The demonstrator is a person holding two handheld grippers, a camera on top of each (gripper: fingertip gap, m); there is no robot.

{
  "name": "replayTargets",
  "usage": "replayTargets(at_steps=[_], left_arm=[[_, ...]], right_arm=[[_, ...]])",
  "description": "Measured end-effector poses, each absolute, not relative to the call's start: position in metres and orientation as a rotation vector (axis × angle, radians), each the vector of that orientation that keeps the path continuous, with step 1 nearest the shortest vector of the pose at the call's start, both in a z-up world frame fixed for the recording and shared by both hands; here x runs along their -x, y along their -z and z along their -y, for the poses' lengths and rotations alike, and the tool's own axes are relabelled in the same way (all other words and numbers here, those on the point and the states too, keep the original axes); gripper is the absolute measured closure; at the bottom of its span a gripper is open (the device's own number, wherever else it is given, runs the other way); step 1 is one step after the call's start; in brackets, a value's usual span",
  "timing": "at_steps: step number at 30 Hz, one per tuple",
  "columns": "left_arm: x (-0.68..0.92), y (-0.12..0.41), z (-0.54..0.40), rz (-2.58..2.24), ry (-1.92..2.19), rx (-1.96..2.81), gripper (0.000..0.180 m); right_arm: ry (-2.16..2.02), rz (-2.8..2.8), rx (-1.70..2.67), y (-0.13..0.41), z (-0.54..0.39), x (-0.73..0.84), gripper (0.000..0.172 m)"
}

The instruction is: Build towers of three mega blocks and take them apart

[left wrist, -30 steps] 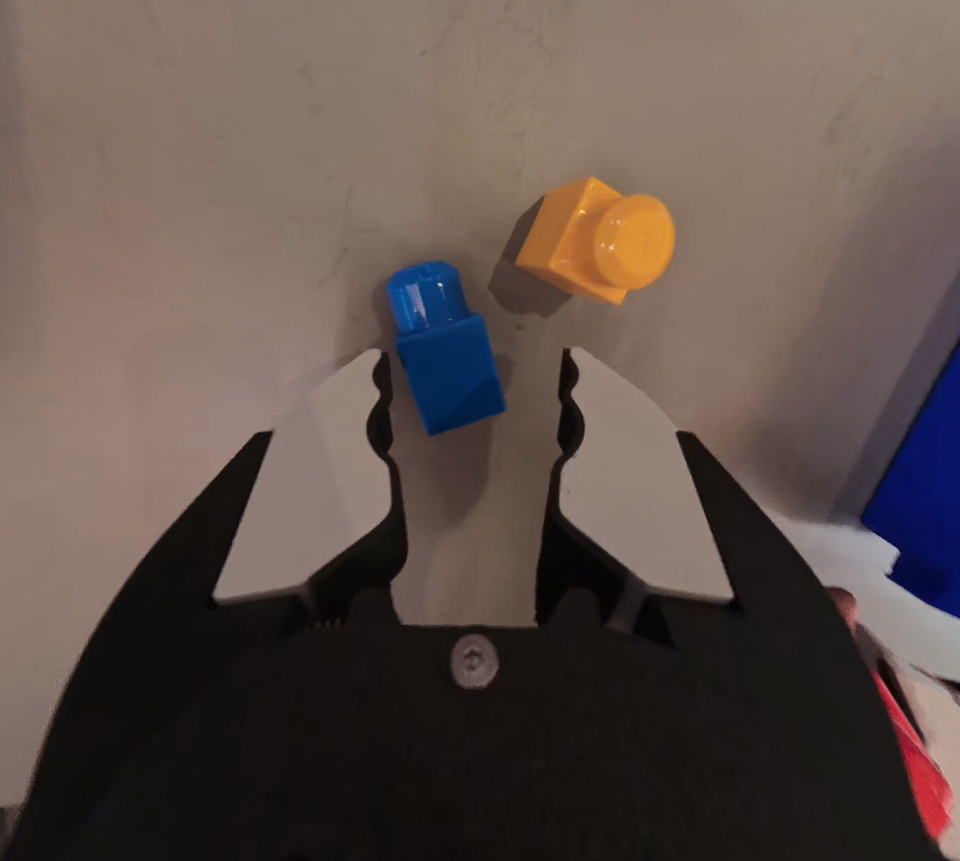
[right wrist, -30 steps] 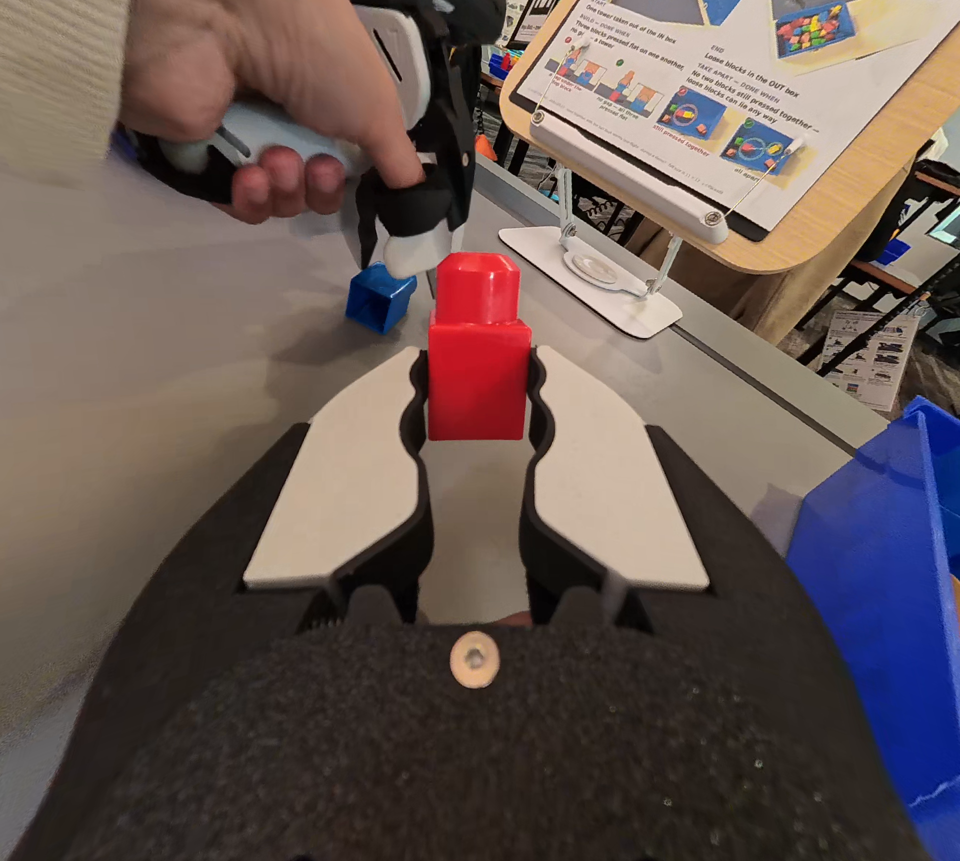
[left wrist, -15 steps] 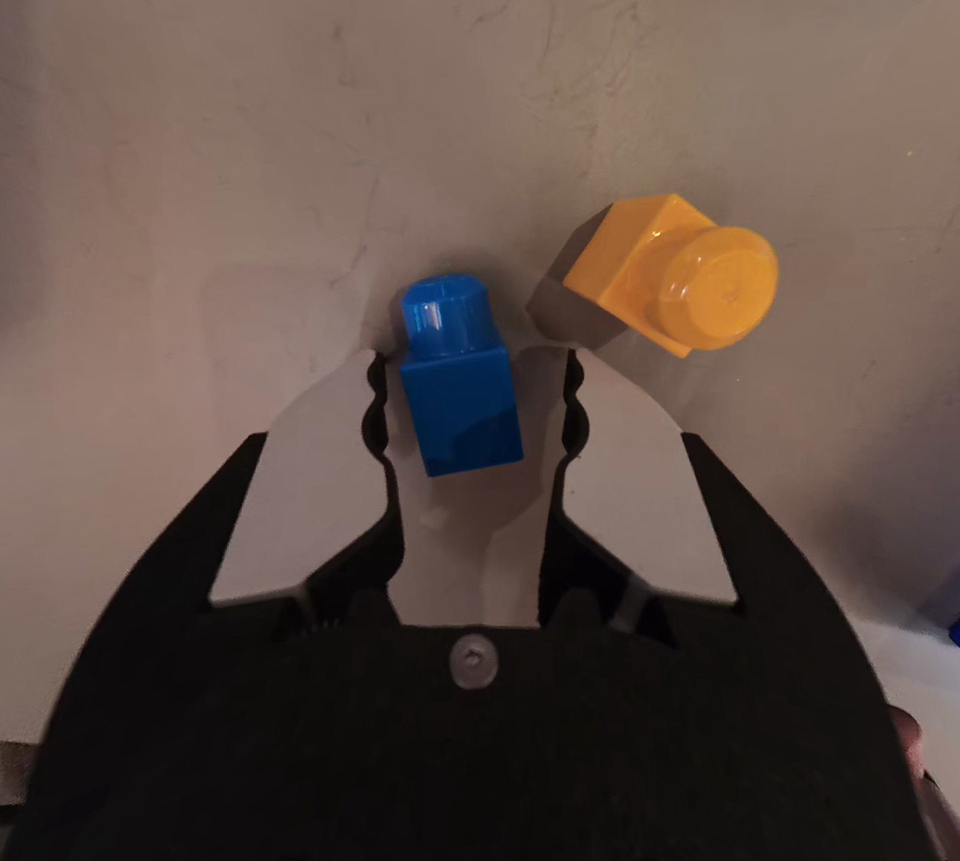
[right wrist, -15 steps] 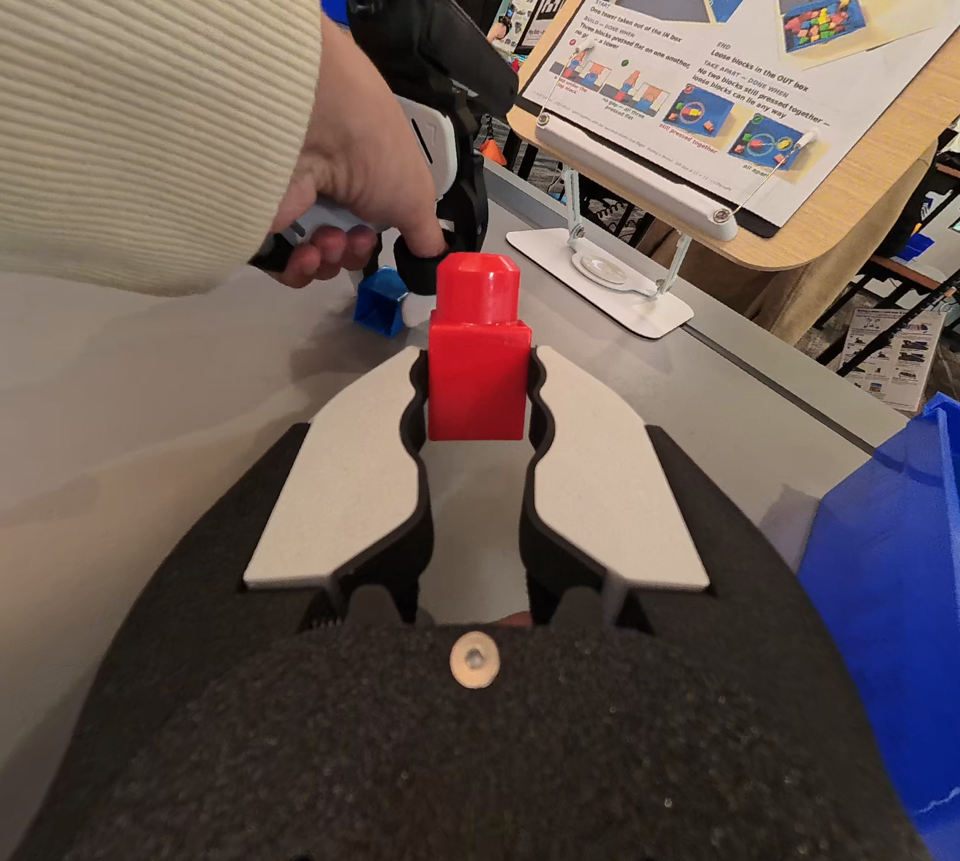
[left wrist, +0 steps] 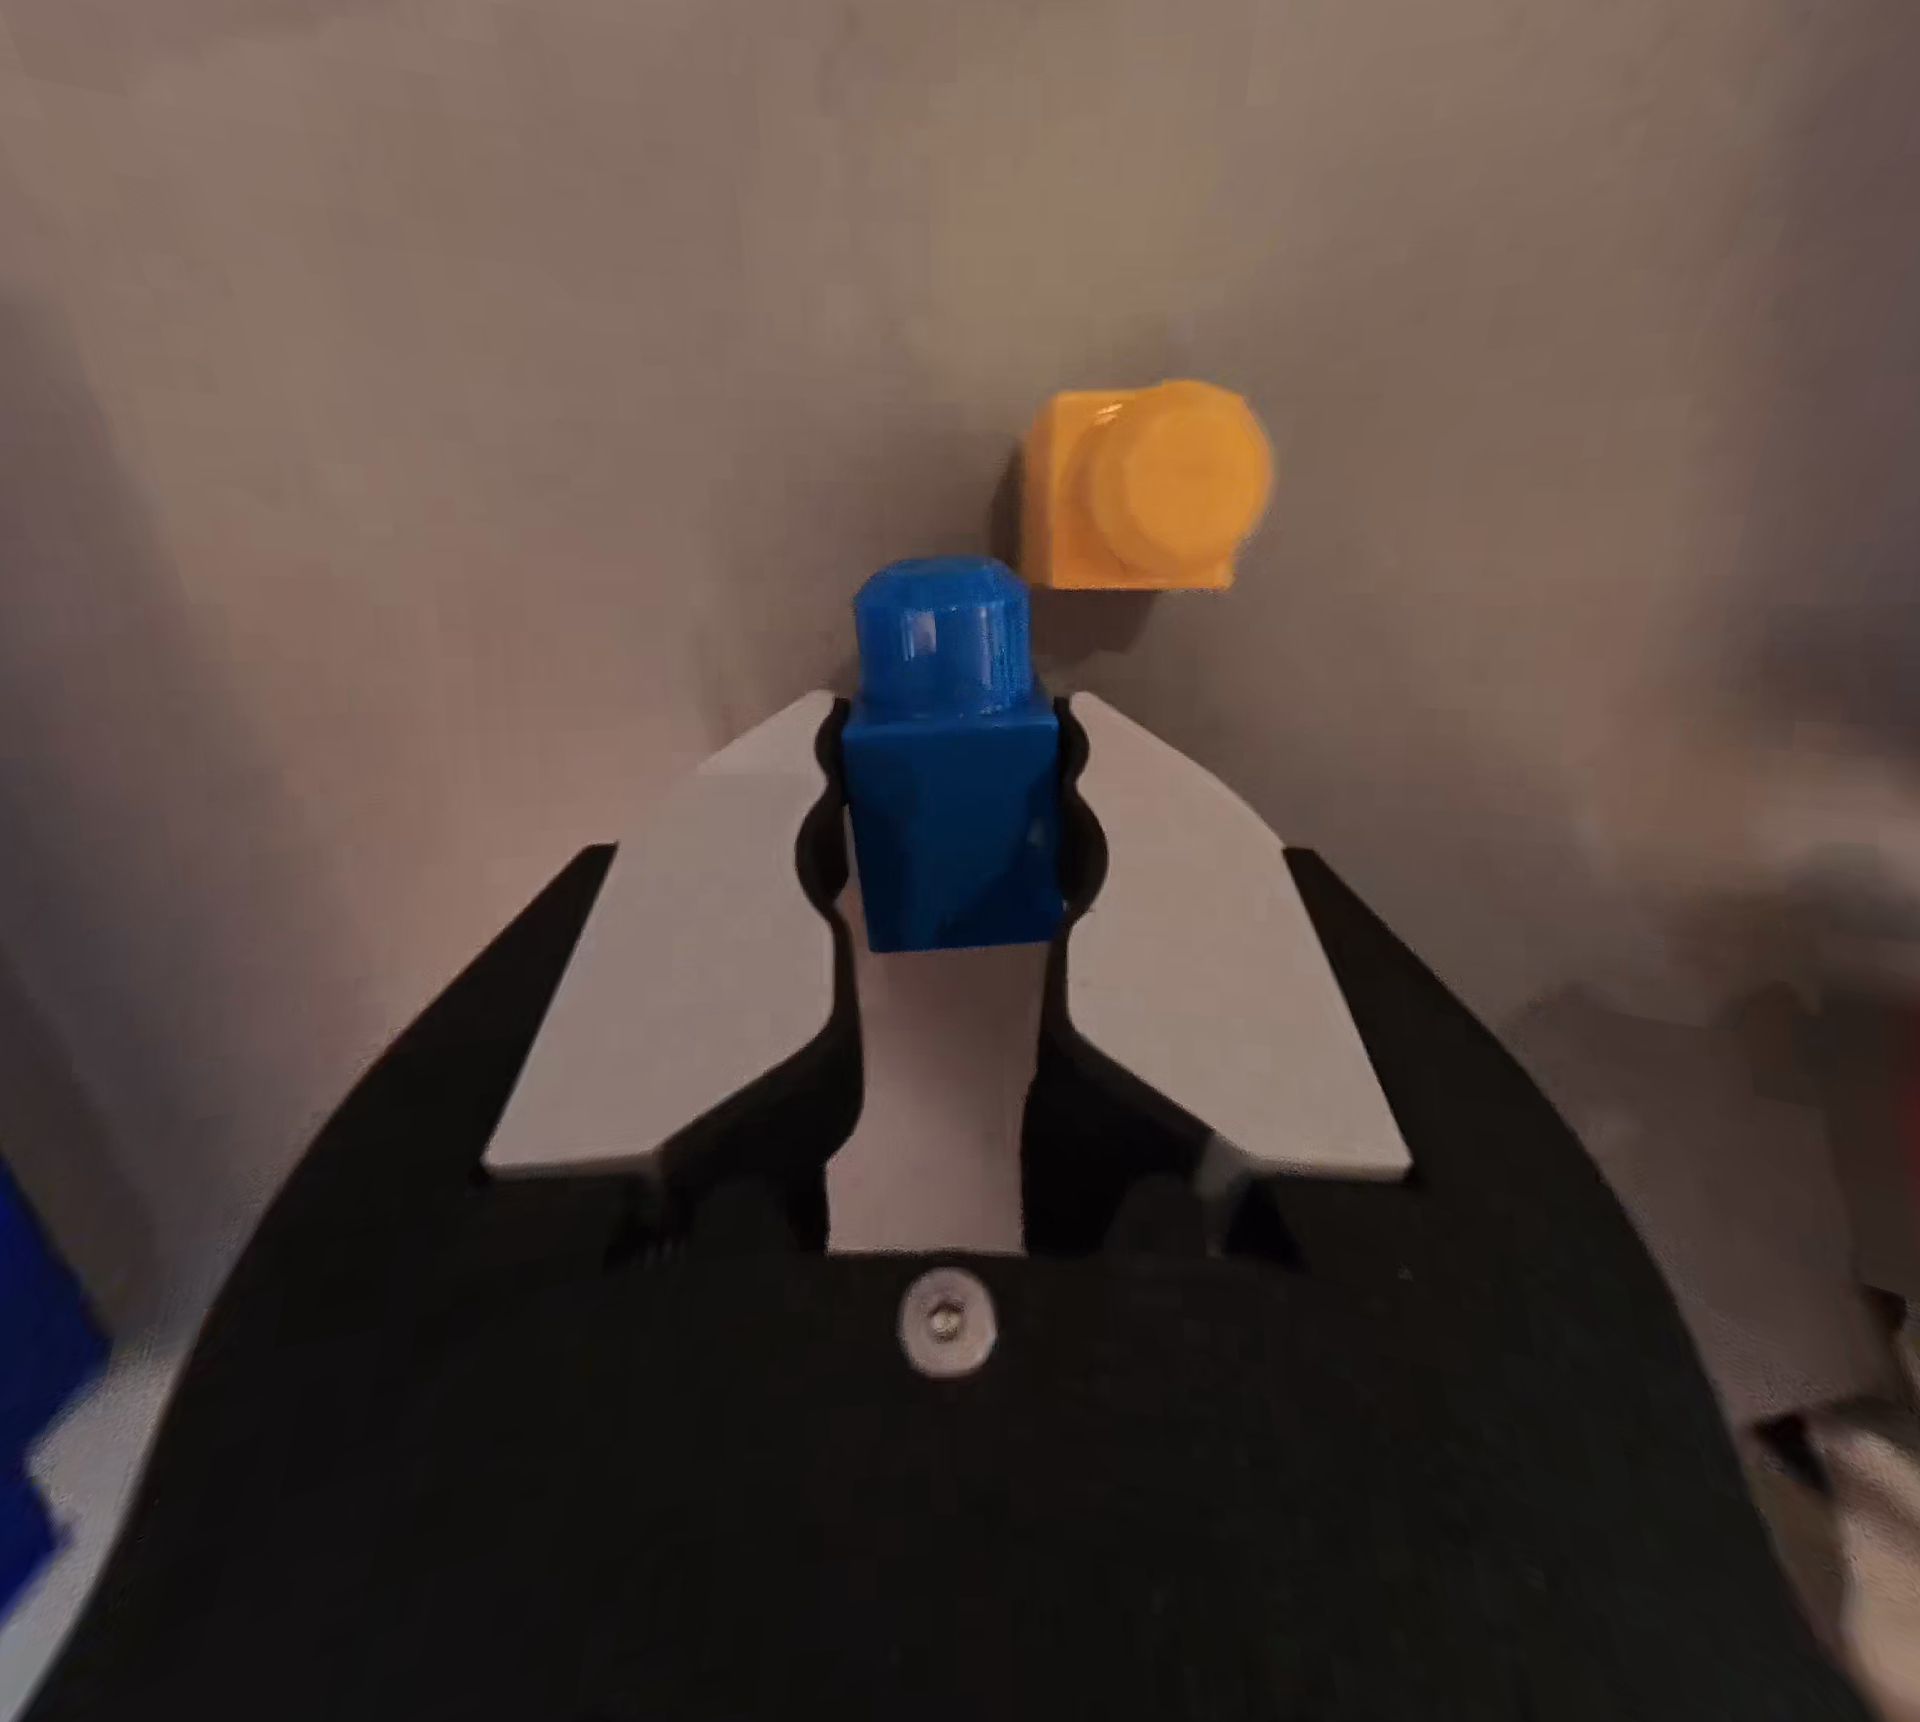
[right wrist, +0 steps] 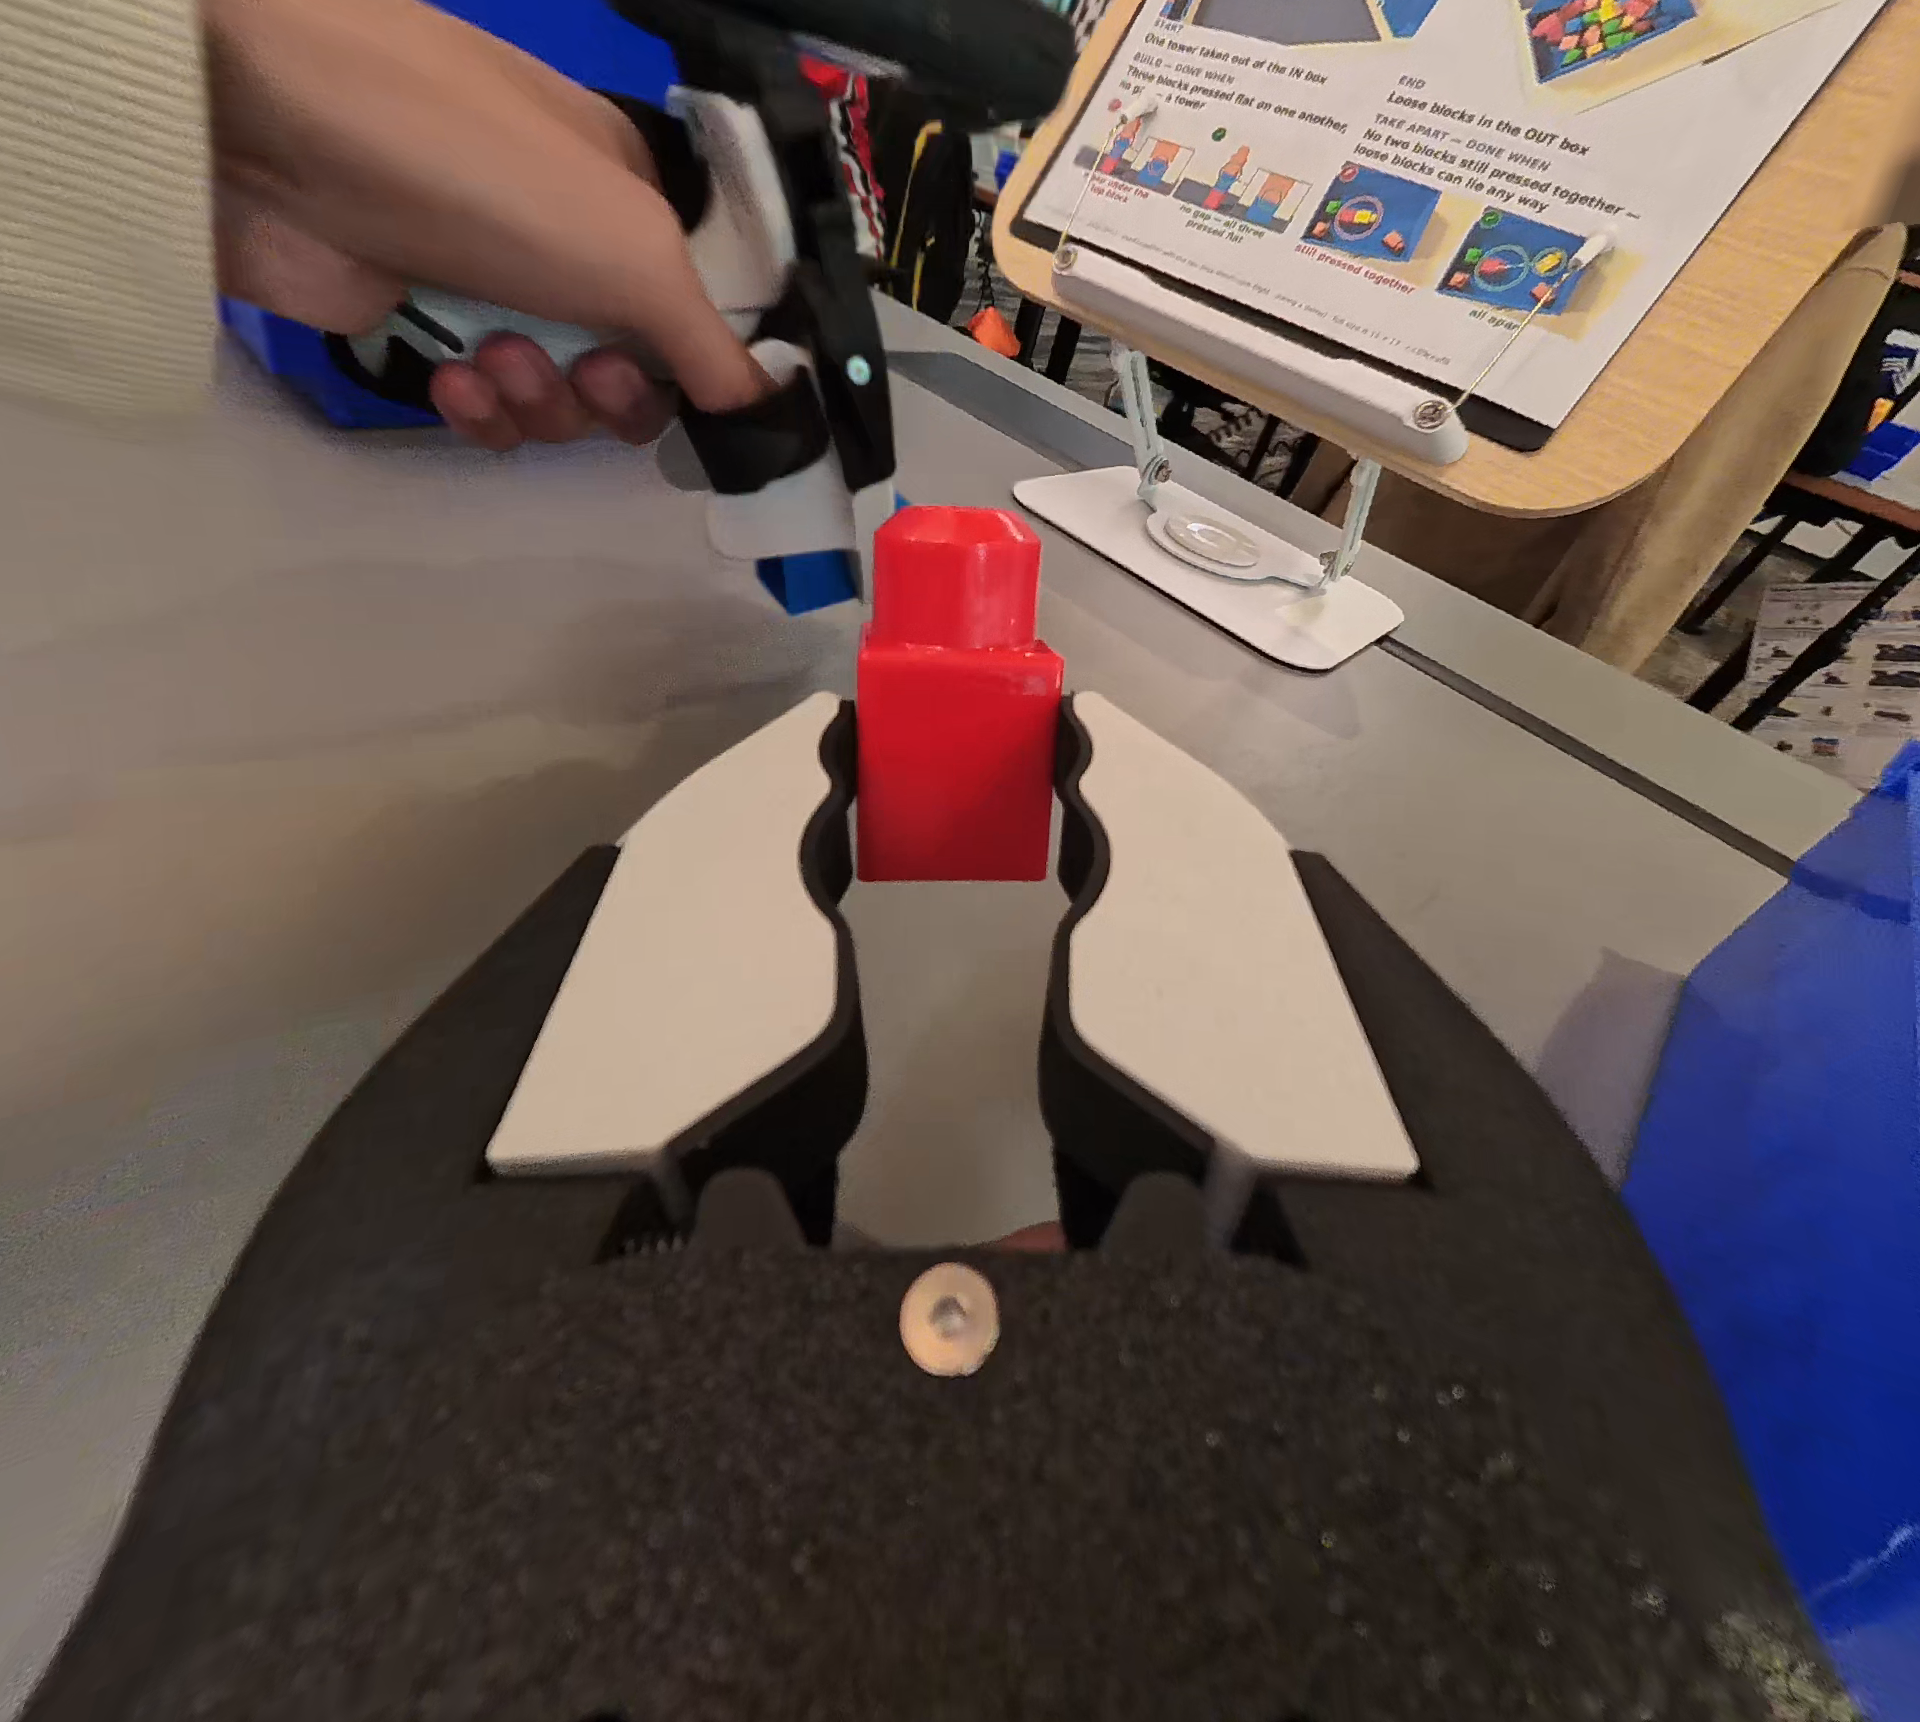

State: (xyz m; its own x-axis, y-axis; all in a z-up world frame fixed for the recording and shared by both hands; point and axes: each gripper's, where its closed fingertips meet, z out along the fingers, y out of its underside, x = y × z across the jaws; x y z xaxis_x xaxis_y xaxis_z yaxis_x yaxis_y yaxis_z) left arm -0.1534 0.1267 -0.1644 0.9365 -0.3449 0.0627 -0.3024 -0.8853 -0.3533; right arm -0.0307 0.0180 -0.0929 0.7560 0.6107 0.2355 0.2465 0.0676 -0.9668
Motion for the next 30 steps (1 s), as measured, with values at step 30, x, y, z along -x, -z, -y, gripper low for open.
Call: replayTargets(at_steps=[30], left_arm=[[0.118,0.015,-0.024,-1.175,1.53,1.288,0.144]], right_arm=[[-1.428,0.593,1.155,-0.053,-0.054,0.118,0.135]])
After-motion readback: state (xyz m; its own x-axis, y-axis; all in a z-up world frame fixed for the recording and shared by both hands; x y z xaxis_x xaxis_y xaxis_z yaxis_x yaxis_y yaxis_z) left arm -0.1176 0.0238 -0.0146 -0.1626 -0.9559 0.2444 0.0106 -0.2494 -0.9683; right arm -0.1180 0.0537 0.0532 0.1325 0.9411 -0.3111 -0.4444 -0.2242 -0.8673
